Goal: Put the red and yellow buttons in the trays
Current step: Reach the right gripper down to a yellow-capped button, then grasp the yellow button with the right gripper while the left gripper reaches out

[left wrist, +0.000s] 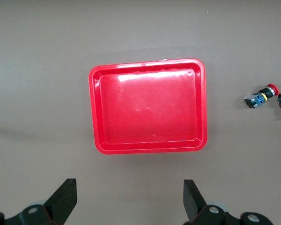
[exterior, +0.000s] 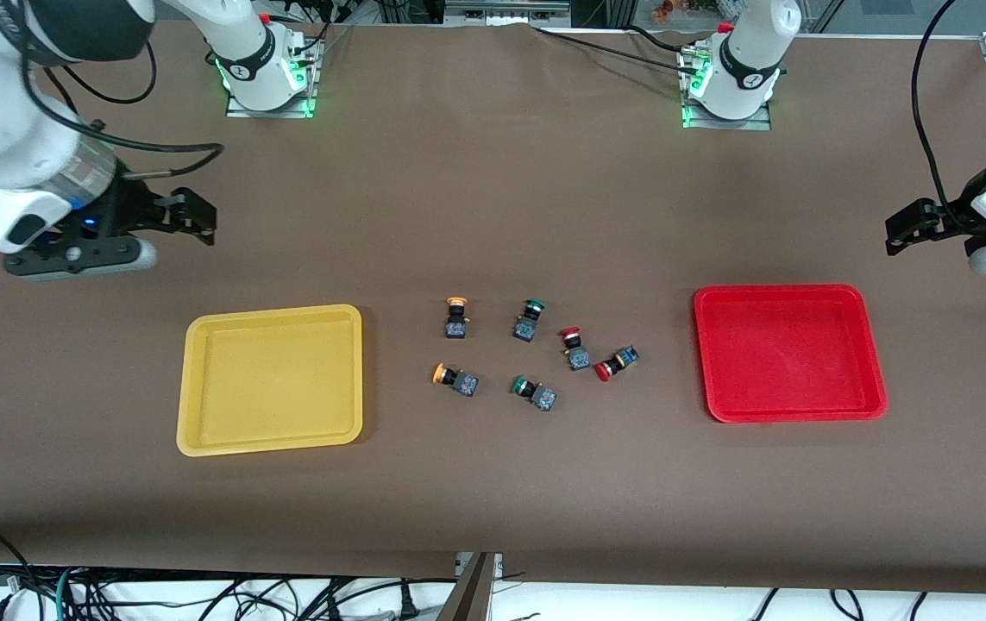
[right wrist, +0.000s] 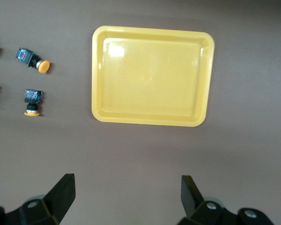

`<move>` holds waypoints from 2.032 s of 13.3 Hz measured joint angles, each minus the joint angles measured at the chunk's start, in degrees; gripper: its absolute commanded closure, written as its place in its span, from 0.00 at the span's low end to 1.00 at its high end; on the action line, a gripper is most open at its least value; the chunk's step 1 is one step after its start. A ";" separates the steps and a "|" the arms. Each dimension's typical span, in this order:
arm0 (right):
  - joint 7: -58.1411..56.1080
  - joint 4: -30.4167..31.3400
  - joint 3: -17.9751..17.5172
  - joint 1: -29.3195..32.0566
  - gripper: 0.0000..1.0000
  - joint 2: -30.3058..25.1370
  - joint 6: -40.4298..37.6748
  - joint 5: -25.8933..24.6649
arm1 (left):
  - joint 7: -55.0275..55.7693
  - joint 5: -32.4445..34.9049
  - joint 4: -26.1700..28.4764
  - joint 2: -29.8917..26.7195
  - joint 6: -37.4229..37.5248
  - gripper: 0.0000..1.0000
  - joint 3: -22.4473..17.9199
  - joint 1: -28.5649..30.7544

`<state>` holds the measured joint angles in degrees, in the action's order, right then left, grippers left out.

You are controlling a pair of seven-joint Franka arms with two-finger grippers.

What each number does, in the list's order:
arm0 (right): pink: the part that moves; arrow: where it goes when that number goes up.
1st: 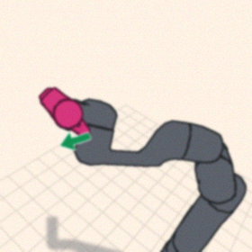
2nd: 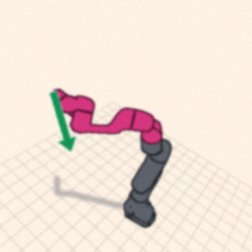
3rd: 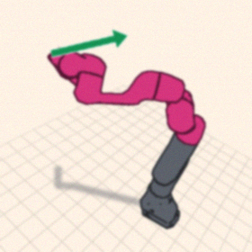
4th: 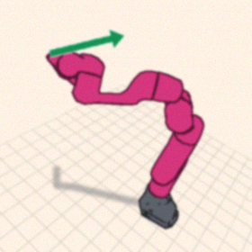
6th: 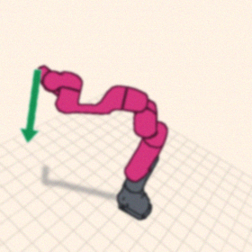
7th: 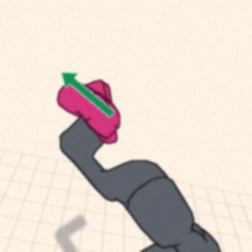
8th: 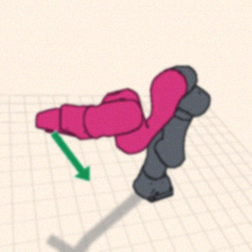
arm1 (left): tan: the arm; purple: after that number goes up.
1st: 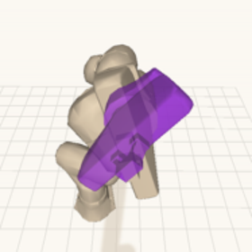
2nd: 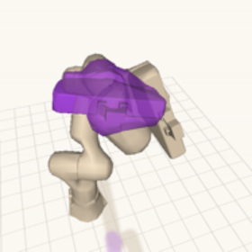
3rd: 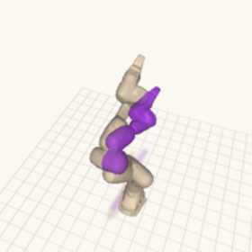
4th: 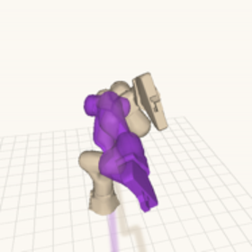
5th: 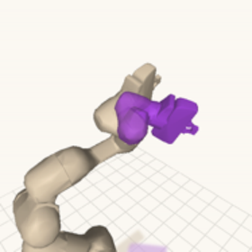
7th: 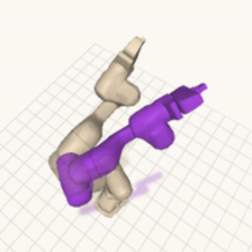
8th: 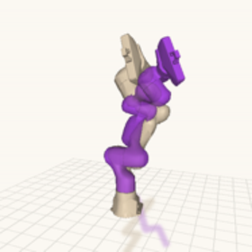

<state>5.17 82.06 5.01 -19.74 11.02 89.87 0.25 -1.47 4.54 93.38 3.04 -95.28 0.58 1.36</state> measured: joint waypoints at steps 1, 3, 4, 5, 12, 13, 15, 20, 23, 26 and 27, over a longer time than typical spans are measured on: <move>0.05 0.01 -0.05 -0.97 0.00 0.52 0.01 0.38 | 0.00 0.00 0.00 0.00 0.00 0.00 0.00 -0.01; 0.10 0.03 -0.08 -1.85 0.00 1.53 0.02 2.98 | 0.00 0.00 0.00 0.03 0.06 0.00 0.10 -0.06; 0.10 0.04 -0.08 -1.88 0.00 2.12 0.04 4.33 | 0.00 0.00 0.00 0.07 0.11 0.00 0.18 -0.14; 0.10 0.04 -0.04 -1.87 0.00 2.72 0.22 5.15 | 0.00 0.00 0.00 0.12 0.15 0.00 0.31 -0.21; 3.77 0.34 -0.17 -4.94 0.00 9.27 7.14 9.71 | 0.00 -0.14 0.00 0.22 0.93 0.00 0.44 -0.29; 6.29 0.46 -0.27 -6.23 0.00 11.29 9.23 9.92 | 0.00 -0.14 0.00 0.23 0.96 0.00 0.44 -0.29; 11.61 0.65 -0.43 -9.62 0.00 16.49 15.29 10.17 | 0.00 -0.15 -0.02 0.25 0.99 0.00 0.44 -0.29; 23.62 0.74 -0.50 -16.20 0.00 28.71 29.31 13.65 | 0.00 -0.17 -0.05 0.29 1.03 0.00 0.44 -0.29; 28.24 0.73 -0.51 -18.37 0.00 33.27 35.45 14.11 | 0.00 -0.18 -0.06 0.31 1.05 0.00 0.44 -0.29; 30.82 0.76 -0.51 -20.26 0.01 36.67 40.49 14.26 | 0.00 -0.59 -0.06 0.31 1.18 0.00 0.44 -0.29; 31.80 0.75 -0.51 -21.06 0.05 37.66 42.03 14.26 | 0.00 -1.97 -0.07 0.32 1.87 0.00 0.47 -0.31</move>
<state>36.97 82.81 4.50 -40.81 48.68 131.90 14.52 -1.47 2.57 93.31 3.36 -93.41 1.05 1.05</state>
